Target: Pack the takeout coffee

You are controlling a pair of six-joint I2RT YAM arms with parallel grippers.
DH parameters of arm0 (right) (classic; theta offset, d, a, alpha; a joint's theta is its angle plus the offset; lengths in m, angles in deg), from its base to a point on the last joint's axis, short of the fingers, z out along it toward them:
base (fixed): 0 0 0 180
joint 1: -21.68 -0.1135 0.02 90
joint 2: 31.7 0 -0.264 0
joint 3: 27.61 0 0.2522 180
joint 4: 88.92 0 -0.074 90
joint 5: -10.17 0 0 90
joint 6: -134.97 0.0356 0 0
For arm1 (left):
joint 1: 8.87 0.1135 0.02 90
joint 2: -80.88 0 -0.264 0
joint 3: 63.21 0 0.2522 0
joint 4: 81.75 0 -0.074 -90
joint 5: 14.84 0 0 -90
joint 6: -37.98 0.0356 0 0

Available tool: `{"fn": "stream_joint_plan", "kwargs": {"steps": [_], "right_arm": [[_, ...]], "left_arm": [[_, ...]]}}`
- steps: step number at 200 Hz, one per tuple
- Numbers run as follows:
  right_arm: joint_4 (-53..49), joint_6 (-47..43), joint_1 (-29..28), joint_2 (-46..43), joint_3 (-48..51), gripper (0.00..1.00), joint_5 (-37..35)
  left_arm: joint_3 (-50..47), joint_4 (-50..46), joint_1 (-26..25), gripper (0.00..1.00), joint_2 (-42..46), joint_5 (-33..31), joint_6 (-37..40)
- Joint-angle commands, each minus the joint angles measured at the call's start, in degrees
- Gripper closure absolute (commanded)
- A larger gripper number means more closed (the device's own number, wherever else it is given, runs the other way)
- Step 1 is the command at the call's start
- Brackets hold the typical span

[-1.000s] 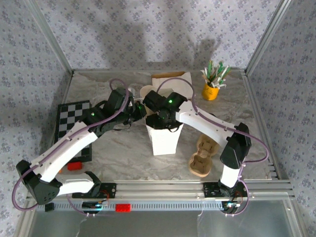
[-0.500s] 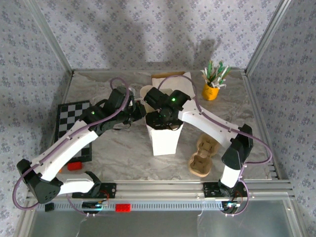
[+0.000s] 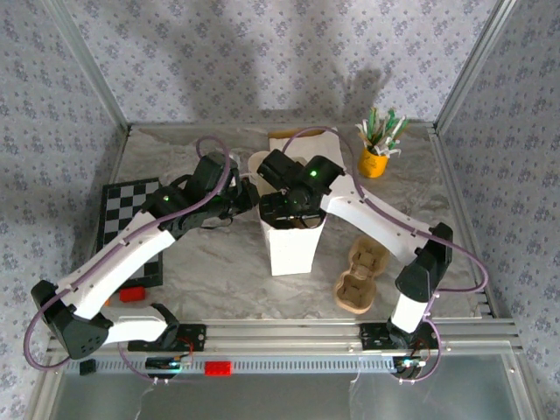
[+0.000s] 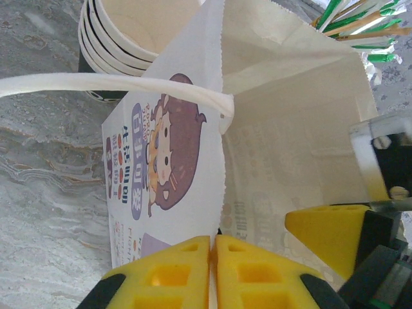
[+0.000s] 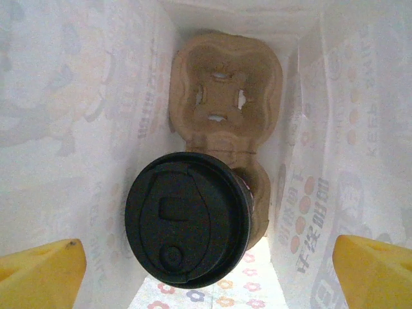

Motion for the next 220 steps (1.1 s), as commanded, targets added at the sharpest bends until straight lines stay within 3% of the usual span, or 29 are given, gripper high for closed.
{"fn": "stream_joint_plan", "kwargs": {"steps": [1, 85, 220], "right_arm": [[-1.95, 0.73, 0.2, -2.69, -2.21, 0.02, -1.68], [-2.55, 0.37, 0.24, -5.24, -5.27, 0.11, -1.77], [-3.48, -1.05, 0.85, -9.14, -7.6, 0.2, -1.86]], "left_arm": [[1.56, -1.03, 0.12, 0.9, -0.15, -0.88, 1.25], [2.0, -1.15, 0.15, 0.88, -0.54, -0.7, 1.64], [5.69, -3.73, 0.97, 0.57, 2.39, 0.27, 4.09]]}}
